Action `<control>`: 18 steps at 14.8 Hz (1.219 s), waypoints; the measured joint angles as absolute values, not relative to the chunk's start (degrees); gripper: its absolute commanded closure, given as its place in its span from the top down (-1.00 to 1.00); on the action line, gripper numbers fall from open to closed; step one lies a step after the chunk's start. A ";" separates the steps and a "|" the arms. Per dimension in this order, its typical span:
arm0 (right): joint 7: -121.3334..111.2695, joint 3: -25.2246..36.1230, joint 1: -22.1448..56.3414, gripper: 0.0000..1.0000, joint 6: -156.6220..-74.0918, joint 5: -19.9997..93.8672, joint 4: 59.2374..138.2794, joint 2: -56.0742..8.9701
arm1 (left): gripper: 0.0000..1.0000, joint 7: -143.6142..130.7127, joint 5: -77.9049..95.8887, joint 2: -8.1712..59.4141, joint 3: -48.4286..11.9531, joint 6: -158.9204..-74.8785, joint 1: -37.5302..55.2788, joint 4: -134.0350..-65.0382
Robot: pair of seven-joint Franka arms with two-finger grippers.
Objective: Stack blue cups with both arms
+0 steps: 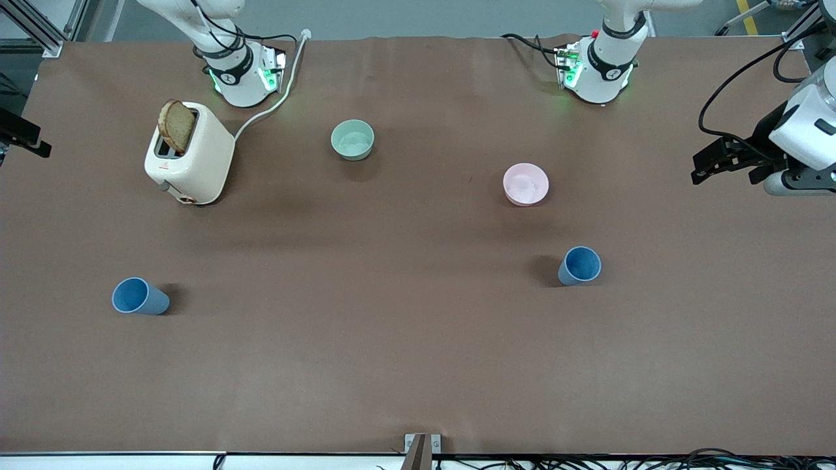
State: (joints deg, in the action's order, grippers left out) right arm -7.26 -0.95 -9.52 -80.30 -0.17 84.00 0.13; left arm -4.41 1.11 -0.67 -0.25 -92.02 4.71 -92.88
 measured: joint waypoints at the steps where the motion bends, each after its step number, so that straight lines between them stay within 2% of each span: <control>1: -7.28 -0.94 -9.52 1.00 -80.30 -0.17 84.00 0.13 | 1.00 -4.41 1.11 -0.68 -0.25 -92.02 4.71 -92.88; 14: -7.41 -0.88 -9.99 1.00 -80.37 -0.17 84.00 -0.06 | 1.00 -4.41 1.10 -0.78 -0.18 -92.33 4.62 -92.90; 18: -7.42 -0.88 -9.99 1.00 -81.39 -0.17 84.00 -0.06 | 1.00 -4.41 1.11 1.27 -0.18 -92.30 4.67 -93.49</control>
State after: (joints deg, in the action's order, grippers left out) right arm -7.42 -0.88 -9.99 -81.39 -0.17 84.00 -0.06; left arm -4.41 1.11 1.27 -0.18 -92.30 4.67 -93.49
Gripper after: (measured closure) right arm 0.000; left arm 0.000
